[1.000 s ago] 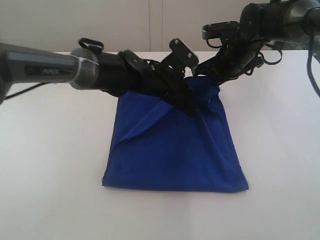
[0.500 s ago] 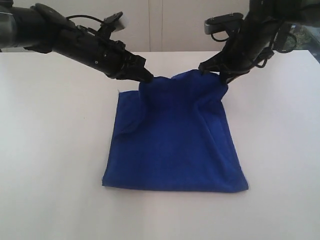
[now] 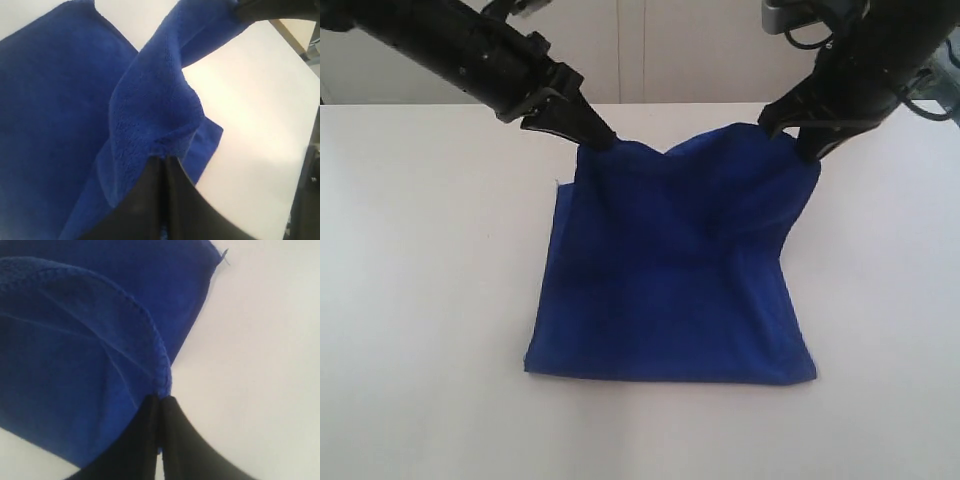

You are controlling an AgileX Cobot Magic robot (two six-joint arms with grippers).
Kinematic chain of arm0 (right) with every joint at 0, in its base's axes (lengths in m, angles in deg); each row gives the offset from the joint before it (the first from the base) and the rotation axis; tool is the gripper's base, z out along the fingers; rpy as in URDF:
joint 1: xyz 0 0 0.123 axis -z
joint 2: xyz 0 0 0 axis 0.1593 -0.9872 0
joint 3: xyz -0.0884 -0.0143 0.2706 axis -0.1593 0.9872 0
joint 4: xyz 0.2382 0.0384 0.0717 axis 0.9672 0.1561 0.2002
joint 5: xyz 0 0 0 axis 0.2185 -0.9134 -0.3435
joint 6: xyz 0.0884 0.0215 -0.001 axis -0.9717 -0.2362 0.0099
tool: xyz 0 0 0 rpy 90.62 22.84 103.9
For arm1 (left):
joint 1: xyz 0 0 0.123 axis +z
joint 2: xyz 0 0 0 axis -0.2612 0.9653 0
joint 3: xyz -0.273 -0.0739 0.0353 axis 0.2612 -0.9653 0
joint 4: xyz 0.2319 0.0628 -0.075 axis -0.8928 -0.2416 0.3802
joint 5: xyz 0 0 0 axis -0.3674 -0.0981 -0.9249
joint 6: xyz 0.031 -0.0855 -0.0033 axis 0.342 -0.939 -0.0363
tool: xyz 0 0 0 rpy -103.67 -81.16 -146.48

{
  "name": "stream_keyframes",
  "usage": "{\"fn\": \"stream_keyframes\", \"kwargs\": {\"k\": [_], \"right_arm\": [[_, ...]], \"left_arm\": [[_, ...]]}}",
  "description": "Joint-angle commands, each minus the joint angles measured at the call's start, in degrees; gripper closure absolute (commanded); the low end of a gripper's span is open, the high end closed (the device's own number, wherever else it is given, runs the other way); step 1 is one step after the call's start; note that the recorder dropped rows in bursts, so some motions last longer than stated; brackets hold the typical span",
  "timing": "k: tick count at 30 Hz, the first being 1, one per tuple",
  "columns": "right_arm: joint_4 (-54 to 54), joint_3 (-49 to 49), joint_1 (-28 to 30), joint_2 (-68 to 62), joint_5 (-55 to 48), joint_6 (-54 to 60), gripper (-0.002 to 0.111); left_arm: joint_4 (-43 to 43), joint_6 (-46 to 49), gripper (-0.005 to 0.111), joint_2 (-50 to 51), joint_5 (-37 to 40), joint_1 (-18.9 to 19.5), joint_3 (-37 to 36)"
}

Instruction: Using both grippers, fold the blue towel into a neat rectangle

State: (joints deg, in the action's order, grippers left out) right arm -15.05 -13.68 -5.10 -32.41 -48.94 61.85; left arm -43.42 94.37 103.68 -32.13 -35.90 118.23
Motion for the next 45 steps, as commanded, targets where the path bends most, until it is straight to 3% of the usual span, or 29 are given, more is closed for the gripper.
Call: {"fn": "stream_keyframes", "kwargs": {"k": [1, 7, 14, 18, 26, 31, 41, 45], "right_arm": [[1.9, 5.4, -1.1, 7.7, -1.6, 1.9, 0.108], [2.5, 12.3, -3.8, 20.5, -5.2, 3.2, 0.108], [6.1, 15.7, -8.2, 37.8, -8.1, 3.6, 0.108], [8.2, 17.4, -8.7, 41.3, -8.1, 3.6, 0.108], [9.2, 23.6, -8.7, 41.5, -8.1, 4.7, 0.108], [6.3, 23.6, -8.7, 41.5, 4.4, 5.2, 0.108], [0.0, 23.6, -8.7, 34.7, 10.0, 2.7, 0.108], [-0.1, 23.6, -8.7, 28.0, 17.0, 2.7, 0.108]], "left_arm": [[-1.4, -2.2, 0.107, -6.8, 4.1, -1.3, -4.0], [-1.0, -3.7, 0.107, -18.9, 5.7, -4.0, -12.3], [-0.4, -11.8, 0.107, -35.8, 5.9, -10.9, -21.6], [-0.3, -14.4, 0.107, -39.5, 5.7, -11.4, -25.4], [0.9, -14.7, 0.107, -40.9, 0.9, -11.4, -30.2], [0.8, -12.4, 0.107, -40.9, -9.8, -11.4, -30.2], [-7.4, -15.5, 0.107, -37.9, -17.5, -11.3, -31.1], [-11.1, -15.8, 0.107, -34.9, -22.8, -11.3, -31.7]]}}
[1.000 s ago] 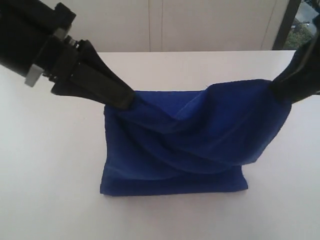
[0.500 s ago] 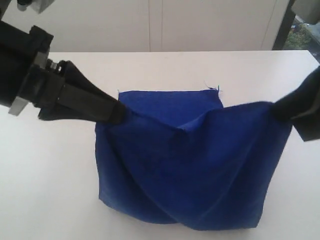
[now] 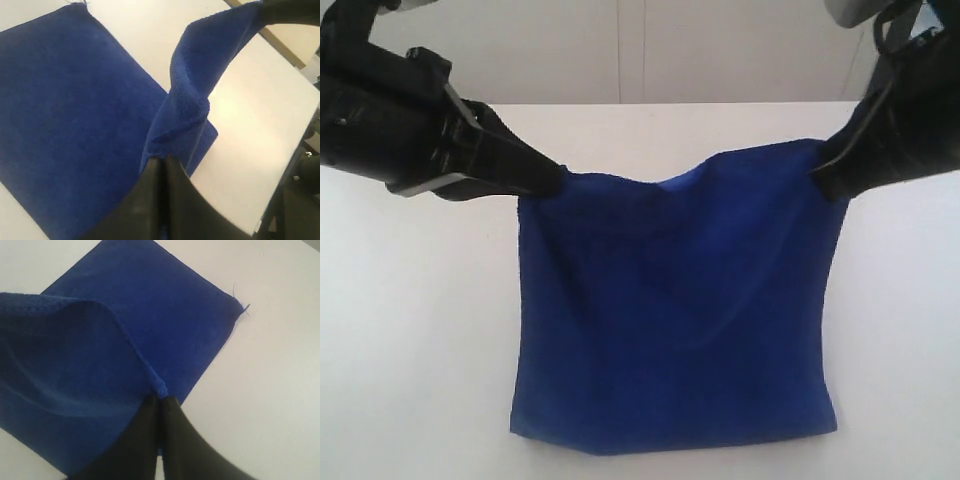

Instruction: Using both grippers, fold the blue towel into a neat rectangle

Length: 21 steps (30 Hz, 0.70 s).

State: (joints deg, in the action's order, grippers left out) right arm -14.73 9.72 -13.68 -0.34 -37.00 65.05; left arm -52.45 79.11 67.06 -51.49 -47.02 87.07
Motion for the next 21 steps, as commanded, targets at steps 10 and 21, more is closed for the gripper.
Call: {"fn": "stream_keyframes", "kwargs": {"k": [10, 21], "right_arm": [[-8.0, 0.2, 0.0, -13.7, 14.5, -4.8, 0.108], [-12.3, -3.5, 0.9, -19.1, 16.1, -9.2, 0.108]], "left_arm": [[-3.6, -2.0, 0.107, 10.4, -10.7, 3.5, -0.6], [-1.4, -0.9, 0.107, 15.4, -13.7, 5.2, 3.0]]}}
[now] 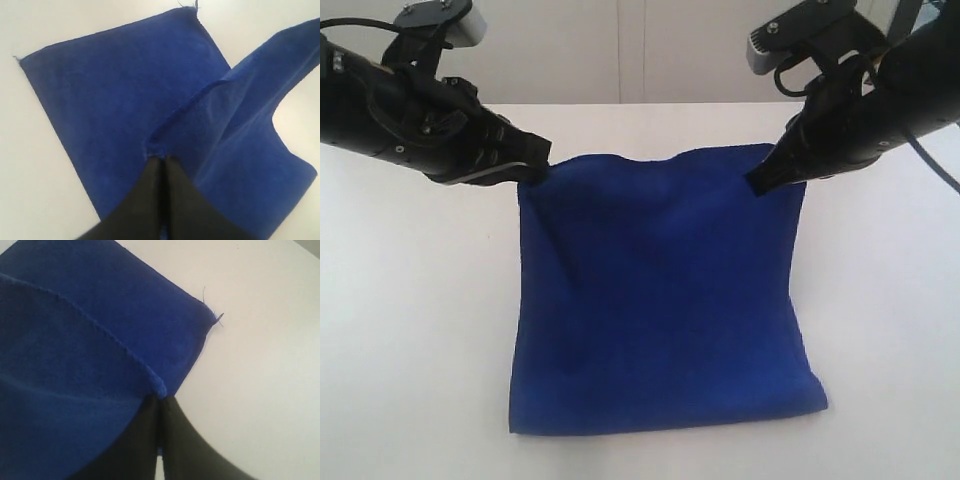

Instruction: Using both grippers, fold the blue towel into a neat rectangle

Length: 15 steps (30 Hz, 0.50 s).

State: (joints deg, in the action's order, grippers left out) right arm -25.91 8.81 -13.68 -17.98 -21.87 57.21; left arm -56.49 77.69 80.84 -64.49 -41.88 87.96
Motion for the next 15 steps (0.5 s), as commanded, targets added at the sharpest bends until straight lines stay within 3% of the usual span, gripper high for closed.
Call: {"fn": "stream_keyframes", "kwargs": {"k": [1, 15], "right_arm": [[-1.3, -3.4, 1.3, -1.7, 0.5, -1.4, 0.108], [-1.4, -7.4, 3.5, -7.9, 2.7, -1.5, 0.108]], "left_arm": [[3.7, 1.3, 0.107, 2.3, -0.7, 0.0, 2.8], [5.8, 3.0, 0.107, 10.1, -1.7, 0.5, 10.2]]}}
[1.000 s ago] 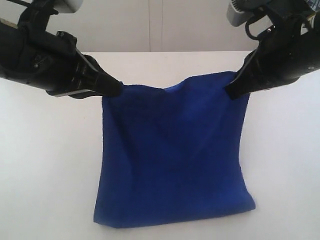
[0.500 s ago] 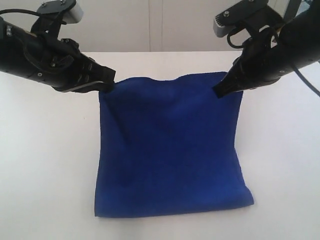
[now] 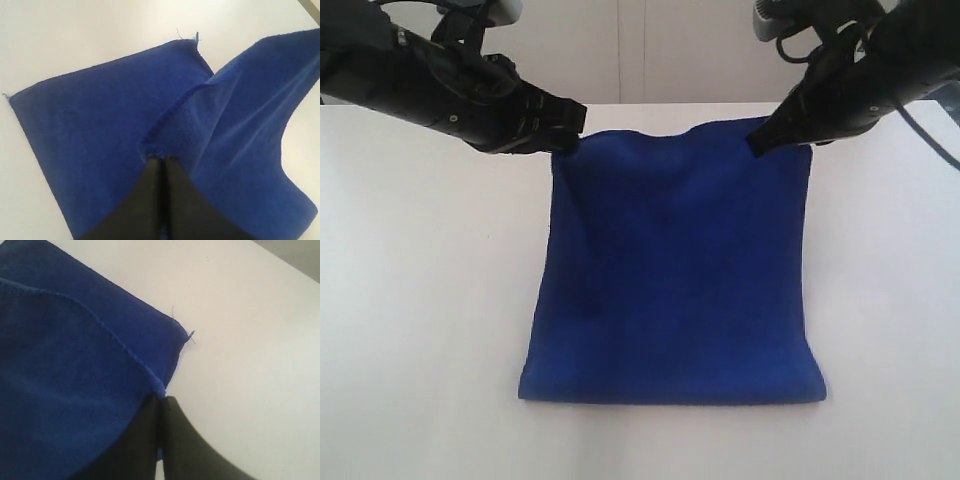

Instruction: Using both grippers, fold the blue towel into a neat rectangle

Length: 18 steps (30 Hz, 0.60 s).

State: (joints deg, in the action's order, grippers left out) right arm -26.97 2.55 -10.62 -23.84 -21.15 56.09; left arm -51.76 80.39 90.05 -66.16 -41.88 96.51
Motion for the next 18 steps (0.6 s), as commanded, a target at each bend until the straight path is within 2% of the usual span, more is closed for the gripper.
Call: {"fn": "stream_keyframes", "kwargs": {"k": [1, 5, 11, 18], "right_arm": [[-0.3, -1.4, 0.4, -2.6, 2.2, -0.3, 0.108], [-0.5, -3.3, 0.4, -4.7, 2.6, -0.3, 0.108], [-1.6, -5.9, 0.4, -7.4, 3.1, -0.4, 0.108], [-2.8, -8.1, 1.5, -11.5, 5.0, -0.5, 0.108]], "left_arm": [[1.0, 0.3, 0.107, 1.2, -0.3, 0.9, 2.0], [1.6, 0.4, 0.107, 3.4, -0.7, 2.6, 3.7], [2.3, 1.5, 0.107, 6.6, -1.5, 2.7, 5.7], [2.3, 1.6, 0.107, 10.0, -6.9, 2.7, 6.1]]}}
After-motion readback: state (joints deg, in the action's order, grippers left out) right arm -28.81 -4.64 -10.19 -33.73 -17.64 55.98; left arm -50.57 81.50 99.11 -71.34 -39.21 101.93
